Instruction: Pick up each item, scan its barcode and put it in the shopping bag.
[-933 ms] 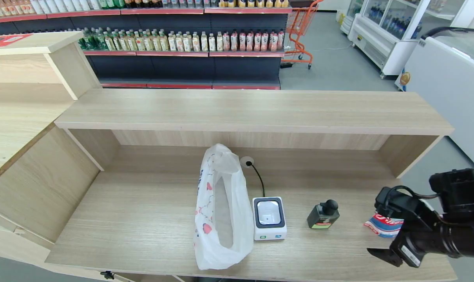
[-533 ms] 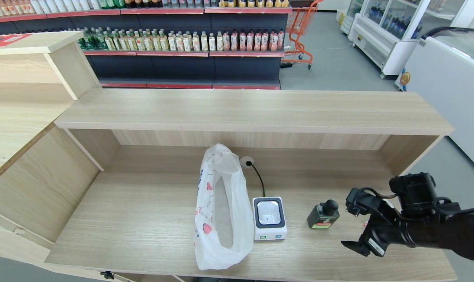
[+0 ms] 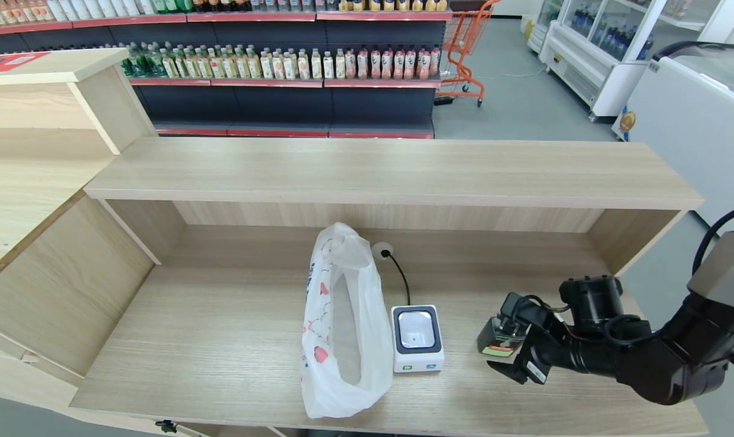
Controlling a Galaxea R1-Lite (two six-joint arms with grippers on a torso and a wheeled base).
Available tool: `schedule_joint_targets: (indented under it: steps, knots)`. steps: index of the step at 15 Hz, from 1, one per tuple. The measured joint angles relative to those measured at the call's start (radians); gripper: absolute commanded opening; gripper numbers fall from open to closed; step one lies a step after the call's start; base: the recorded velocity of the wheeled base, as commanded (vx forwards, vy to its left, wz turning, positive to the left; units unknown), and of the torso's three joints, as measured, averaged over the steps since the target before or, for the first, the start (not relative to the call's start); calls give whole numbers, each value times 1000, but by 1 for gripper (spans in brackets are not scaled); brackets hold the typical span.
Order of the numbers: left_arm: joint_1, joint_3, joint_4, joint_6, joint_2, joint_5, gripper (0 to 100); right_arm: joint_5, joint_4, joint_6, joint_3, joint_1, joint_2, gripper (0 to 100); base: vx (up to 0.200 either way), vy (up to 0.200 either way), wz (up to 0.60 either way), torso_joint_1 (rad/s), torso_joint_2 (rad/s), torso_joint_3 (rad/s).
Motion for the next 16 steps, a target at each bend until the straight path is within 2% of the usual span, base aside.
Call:
schedule_joint_targets:
  steps: [6,11,14,16]
  knots:
    - [0,0,0,0,0,0,100,4,-73,-63,13,-14,16,100,0,0,0,0,0,0]
    - [0,0,0,0,0,0,100,14,-67,-84,5,-31,37,100,0,0,0,0,0,0]
    - [0,0,0,0,0,0,100,148,-72,-82,-15,-33,67,100,0,0,0,0,0,0]
    - [0,0,0,0,0,0,100,184,-69,-80,-25,-38,86,100,0,0,0,0,0,0]
